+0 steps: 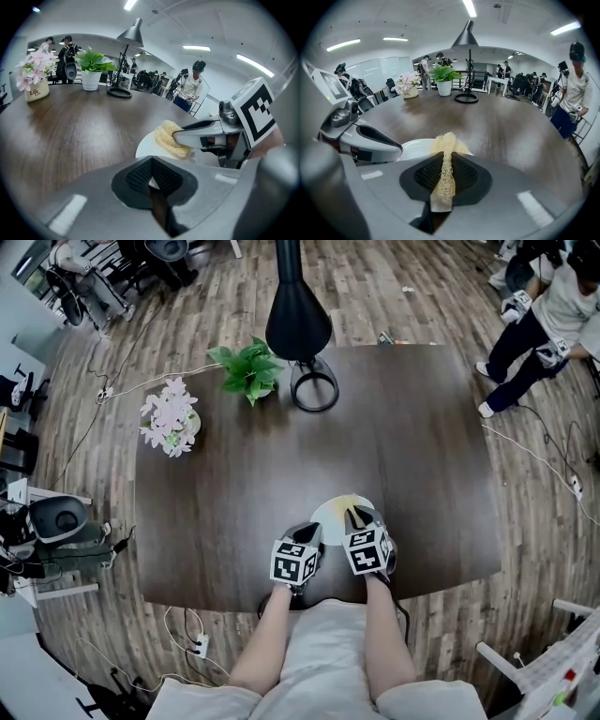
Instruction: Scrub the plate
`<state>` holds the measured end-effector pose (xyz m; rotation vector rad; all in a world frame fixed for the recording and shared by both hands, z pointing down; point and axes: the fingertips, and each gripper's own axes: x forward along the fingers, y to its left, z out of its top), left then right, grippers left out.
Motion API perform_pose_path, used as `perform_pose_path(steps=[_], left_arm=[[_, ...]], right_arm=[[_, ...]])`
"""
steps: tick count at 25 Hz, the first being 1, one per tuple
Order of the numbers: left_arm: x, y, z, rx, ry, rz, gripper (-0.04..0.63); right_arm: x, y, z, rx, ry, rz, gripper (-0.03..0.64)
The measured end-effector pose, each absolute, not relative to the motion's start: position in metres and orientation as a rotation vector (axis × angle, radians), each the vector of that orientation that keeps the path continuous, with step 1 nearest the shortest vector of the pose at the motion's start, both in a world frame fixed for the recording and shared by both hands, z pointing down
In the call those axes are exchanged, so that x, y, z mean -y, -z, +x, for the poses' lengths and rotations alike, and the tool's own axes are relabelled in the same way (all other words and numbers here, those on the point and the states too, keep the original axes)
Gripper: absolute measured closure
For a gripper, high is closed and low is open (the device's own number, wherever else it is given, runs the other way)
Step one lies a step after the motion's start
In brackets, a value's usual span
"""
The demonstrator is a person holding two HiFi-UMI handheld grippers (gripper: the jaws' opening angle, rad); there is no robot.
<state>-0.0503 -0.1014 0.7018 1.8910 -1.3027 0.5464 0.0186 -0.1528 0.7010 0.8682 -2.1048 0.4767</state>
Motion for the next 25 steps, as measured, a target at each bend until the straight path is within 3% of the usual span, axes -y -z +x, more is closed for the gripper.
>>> perform_pose_path(steps=[25], left_arm=[[0.098,-0.703,-0.043,1.318,-0.484,1.892,0.595]], right_arm=[[0.158,-0.687,0.068,2.036,-0.434,1.024,0.546]])
